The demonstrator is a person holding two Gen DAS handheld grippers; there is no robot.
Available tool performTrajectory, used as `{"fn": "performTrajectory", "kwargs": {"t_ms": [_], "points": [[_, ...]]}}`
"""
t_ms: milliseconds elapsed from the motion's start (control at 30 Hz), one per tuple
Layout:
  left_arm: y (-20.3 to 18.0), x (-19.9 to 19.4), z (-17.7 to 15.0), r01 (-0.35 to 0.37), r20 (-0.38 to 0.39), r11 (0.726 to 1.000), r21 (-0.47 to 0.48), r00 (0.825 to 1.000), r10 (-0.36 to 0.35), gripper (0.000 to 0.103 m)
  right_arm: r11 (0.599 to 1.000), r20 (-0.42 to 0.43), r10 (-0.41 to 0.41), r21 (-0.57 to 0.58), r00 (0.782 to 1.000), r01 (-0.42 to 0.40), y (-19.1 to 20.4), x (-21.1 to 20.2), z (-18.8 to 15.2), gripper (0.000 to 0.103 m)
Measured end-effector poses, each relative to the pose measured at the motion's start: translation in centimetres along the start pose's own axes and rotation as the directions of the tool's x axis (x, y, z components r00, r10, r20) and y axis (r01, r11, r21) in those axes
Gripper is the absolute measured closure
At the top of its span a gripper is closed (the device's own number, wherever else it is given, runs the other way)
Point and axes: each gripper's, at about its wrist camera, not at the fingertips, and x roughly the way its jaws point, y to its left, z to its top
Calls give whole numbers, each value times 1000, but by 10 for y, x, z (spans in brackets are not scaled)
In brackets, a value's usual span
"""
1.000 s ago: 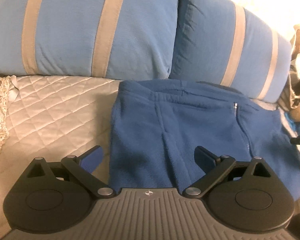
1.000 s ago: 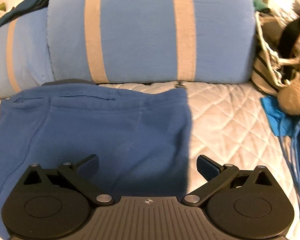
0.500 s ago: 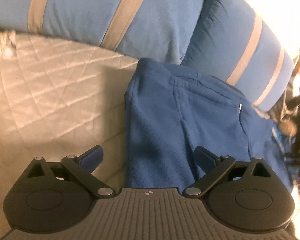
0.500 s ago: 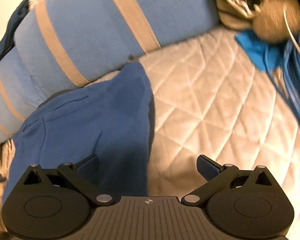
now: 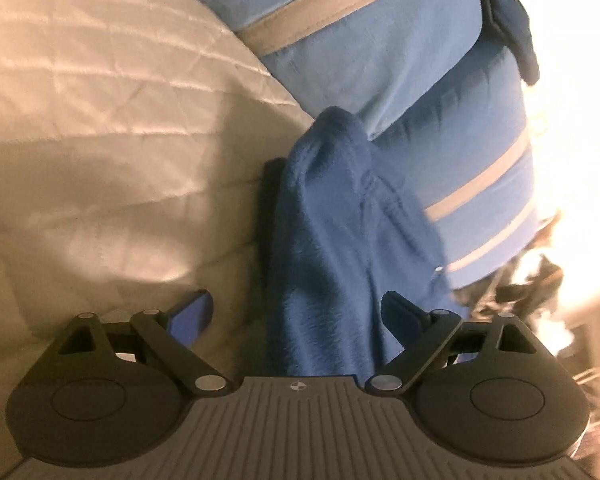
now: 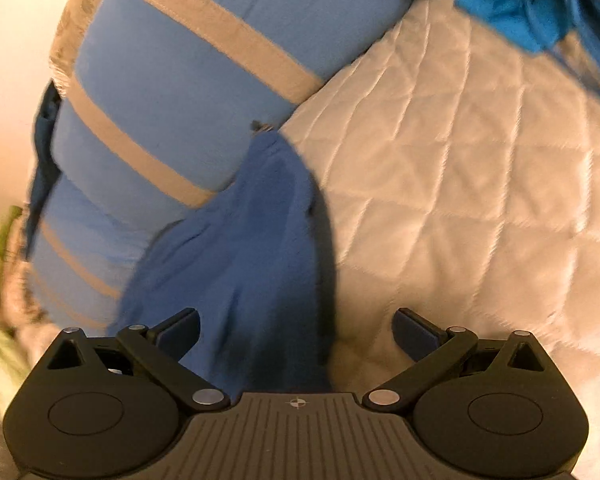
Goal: Fold large clothes
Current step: 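Grasp the jacket edge with both tools and lift it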
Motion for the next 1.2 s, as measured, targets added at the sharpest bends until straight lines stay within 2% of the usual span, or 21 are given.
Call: {"fn": "performTrajectory", "kwargs": {"t_ms": [33,133,167,267,400,467,567,733,833,933,1200], "points": [[3,2,2,26,-10,999,-20,1000,-26,11,1000,-25,28,12,999,-27,-1,2,0,4],[11,7,7,68,-42,994,-86,997,-71,26,998,-77,65,28,995,-63,-1,10,-1,11],[13,9,7,77,-51,992,-101,995,-82,31,998,-84,65,33,994,-62,-1,13,-2,11],[12,19,5,105,-86,990,-96,990,-114,36,996,-72,82,38,994,-79,-1,19,-2,12],[12,29,5,126,-95,988,-91,986,-135,39,993,-74,93,85,993,-87,-7,27,2,31],[15,31,6,129,-97,985,-112,985,-140,51,988,-77,111,121,991,-101,-12,29,5,34],[24,36,6,151,-95,976,-157,981,-167,61,983,-88,134,141,987,-121,-16,34,8,38],[26,44,3,192,-73,964,-185,975,-208,64,975,-131,168,171,977,-145,-18,46,4,53],[26,45,1,194,-69,964,-185,975,-209,65,971,-122,174,185,977,-150,-20,52,1,63],[25,45,0,178,-65,967,-182,979,-193,68,964,-106,192,206,976,-167,-24,52,0,67],[16,43,-5,116,-25,981,-155,992,-121,75,973,-53,167,168,985,-156,-22,50,-7,75]]}}
